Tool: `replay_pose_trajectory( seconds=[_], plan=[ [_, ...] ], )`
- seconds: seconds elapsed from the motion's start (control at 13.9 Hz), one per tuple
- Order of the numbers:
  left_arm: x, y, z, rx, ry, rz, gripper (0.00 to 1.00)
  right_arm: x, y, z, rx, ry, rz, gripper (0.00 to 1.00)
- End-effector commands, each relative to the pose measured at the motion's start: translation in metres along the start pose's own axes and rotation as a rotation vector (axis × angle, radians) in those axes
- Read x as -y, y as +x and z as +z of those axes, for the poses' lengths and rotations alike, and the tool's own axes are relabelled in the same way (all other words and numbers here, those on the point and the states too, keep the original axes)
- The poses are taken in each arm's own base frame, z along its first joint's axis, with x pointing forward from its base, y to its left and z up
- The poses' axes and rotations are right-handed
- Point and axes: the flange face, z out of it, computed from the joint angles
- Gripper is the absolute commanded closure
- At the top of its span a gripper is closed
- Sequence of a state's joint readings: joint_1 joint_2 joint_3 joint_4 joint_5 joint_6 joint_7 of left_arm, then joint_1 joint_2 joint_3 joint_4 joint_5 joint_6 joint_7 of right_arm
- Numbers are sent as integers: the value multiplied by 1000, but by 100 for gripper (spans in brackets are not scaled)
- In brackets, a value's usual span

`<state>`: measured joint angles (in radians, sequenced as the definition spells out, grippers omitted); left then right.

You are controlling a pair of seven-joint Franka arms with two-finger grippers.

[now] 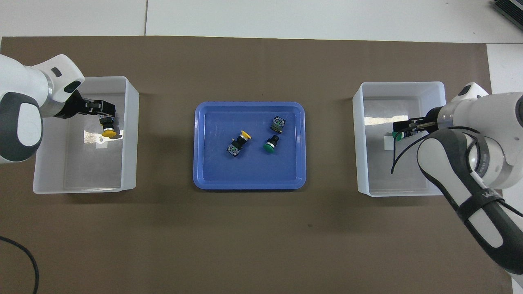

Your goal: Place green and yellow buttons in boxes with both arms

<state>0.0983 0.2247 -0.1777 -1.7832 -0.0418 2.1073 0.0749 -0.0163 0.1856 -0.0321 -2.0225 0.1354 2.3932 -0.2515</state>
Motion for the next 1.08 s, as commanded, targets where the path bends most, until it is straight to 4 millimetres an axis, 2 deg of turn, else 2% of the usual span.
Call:
replay_pose_trajectory(
  seconds=[0.0, 0.14, 0.36, 0.43, 0.51, 0.65, 0.72, 0.94, 1.01],
  plan=[
    [-65, 7, 12, 7, -21, -82, 21, 43, 24, -38, -20, 18, 67, 0],
    [-115, 0, 24, -2, -30, -98, 23, 82, 34, -43, -30, 17, 142, 0],
    [-170, -24, 44, -18, -39, -41, 33, 150, 40, -40, -34, 44, 330, 0],
    [-185, -32, 52, -24, -43, -27, 37, 176, 43, -28, -26, 52, 393, 0],
    [-195, -36, 56, -38, -48, -16, 39, 194, 51, -21, -28, 60, 446, 0],
    [-220, -43, 67, -45, -58, 23, 42, 216, 61, -3, -31, 84, 531, 0],
    [-231, -45, 71, -60, -65, 40, 42, 234, 60, 12, -38, 94, 550, 0],
    [-262, -50, 108, -92, -93, 81, 42, 275, 59, 50, -35, 159, 630, 0],
    [-270, -52, 114, -100, -99, 85, 41, 289, 57, 63, -23, 164, 630, 0]
  ],
)
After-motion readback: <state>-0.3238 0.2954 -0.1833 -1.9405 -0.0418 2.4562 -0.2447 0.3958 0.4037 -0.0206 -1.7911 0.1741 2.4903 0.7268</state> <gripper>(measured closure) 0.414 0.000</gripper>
